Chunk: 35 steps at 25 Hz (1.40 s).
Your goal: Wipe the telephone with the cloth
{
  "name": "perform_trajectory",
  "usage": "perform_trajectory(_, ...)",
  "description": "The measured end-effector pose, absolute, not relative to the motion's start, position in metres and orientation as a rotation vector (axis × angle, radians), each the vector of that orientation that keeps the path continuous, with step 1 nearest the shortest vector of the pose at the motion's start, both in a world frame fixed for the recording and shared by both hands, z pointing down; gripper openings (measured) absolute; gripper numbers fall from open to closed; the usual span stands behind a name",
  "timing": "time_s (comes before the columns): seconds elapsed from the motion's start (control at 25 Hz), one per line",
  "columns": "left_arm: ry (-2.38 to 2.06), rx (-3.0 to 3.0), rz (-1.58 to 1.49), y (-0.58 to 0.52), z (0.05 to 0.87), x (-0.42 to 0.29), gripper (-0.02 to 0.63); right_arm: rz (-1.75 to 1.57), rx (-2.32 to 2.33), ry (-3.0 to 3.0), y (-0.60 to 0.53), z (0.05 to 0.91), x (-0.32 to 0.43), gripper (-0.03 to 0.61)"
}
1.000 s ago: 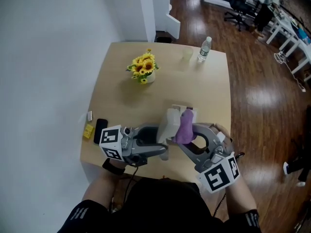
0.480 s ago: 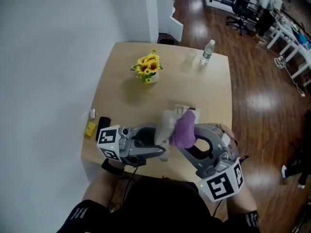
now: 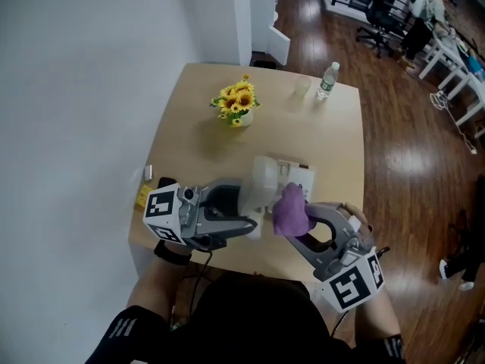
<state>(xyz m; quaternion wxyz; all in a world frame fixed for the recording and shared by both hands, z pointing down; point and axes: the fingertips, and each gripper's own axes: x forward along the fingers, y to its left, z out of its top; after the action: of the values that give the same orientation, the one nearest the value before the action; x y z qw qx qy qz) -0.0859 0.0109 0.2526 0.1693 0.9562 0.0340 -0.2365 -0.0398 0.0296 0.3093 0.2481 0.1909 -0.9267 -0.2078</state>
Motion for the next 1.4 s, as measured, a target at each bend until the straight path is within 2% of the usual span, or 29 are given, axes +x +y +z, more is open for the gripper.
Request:
perform_trajectory(0.56, 0.161, 2.720, -0.813, 0.013, 0.217, -0.089, 0.204, -0.506, 0.319, -2.464, 0.062, 0.366, -0.065, 0.130)
perform_trajectory(0.92, 0.150, 2.714, -0.806, 0.010, 0.222, -0.085, 0.204, -0.558, 0.414, -2.510, 0.038, 0.326, -0.061, 0.129)
perform_trajectory(1.4, 0.086, 2.714, -0.740, 0.005, 0.237, -0.081, 0.204, -0.370, 0.246, -2.481, 0.057, 0.394, -0.059, 0.130)
